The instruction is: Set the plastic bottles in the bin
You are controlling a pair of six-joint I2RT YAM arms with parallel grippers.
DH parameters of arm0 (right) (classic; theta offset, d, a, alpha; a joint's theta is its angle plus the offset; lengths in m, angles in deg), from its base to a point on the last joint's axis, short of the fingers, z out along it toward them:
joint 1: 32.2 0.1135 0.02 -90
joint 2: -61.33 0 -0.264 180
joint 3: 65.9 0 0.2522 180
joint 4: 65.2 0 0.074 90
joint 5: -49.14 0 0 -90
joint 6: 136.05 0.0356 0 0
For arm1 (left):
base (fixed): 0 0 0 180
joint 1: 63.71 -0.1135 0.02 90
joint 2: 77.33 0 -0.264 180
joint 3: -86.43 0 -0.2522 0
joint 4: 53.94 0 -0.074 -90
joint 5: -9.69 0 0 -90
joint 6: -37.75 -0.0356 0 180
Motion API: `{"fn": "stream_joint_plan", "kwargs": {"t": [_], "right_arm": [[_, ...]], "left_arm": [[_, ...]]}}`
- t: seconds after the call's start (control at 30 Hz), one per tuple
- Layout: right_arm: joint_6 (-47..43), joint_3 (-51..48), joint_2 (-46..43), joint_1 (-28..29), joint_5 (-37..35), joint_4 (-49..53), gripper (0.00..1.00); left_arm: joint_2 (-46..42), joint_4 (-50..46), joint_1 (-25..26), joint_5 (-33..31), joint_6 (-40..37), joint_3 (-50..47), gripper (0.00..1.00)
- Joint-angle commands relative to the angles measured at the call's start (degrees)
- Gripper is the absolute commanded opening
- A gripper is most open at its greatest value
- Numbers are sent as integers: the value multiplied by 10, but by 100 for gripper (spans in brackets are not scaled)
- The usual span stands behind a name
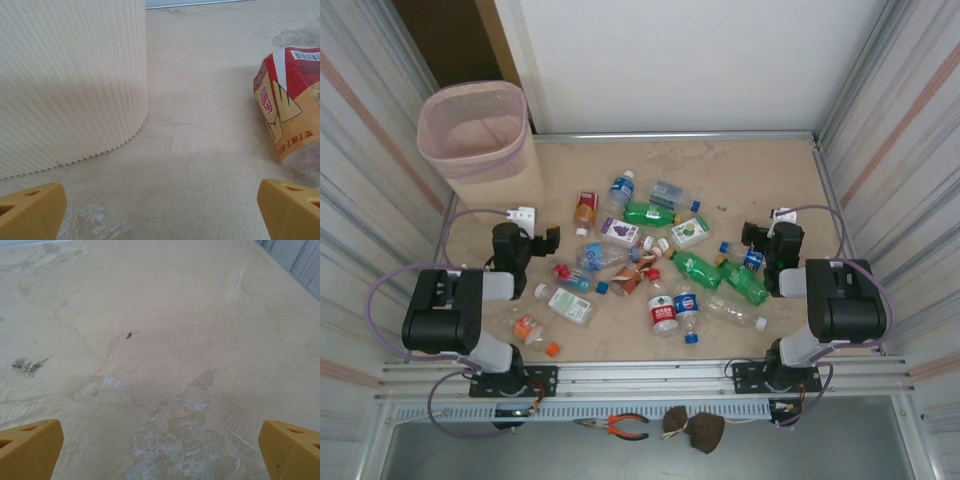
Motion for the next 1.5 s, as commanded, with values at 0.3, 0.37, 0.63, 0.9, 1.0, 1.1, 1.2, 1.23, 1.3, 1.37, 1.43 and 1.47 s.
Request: {"fn": "stream_joint_plan", "kwargs": {"t": [0.3, 0.37, 0.63, 0.9, 1.0, 1.1, 1.2, 1.23, 1.3, 1.37, 1.43, 1.47], "right_arm": [[7, 12, -6, 3, 0, -8, 99], [7, 11, -6, 3, 0, -9, 99], [7, 11, -5, 2, 0, -9, 99], [7, 11, -6, 3, 0, -9, 99], [6, 10, -8, 4, -2, -12, 99], [3, 21, -22, 11, -13, 20, 99], [-5, 51, -43, 20, -36, 92, 99], [-10, 65, -49, 25, -42, 122, 99], [-22, 82, -56, 36, -50, 151, 99], [-33, 91, -63, 49, -59, 166, 99], [-37, 100, -76, 60, -61, 194, 99], [-36, 103, -82, 63, -61, 209, 99]], "left_arm": [[2, 9, -4, 4, -1, 10, 99], [2, 8, -4, 5, -1, 10, 99], [2, 6, -8, 12, 1, 11, 99], [1, 8, -7, 12, 0, 10, 99], [-2, 6, -5, 10, -1, 11, 99], [-23, -25, -1, -2, -1, 18, 99], [-54, -64, 2, -18, 3, 25, 99], [-63, -74, 2, -24, 4, 26, 99], [-80, -97, 3, -36, 8, 27, 99], [-97, -127, 5, -47, 11, 33, 99], [-116, -172, 11, -61, 14, 45, 99], [-124, -191, 15, -69, 17, 51, 99]]}}
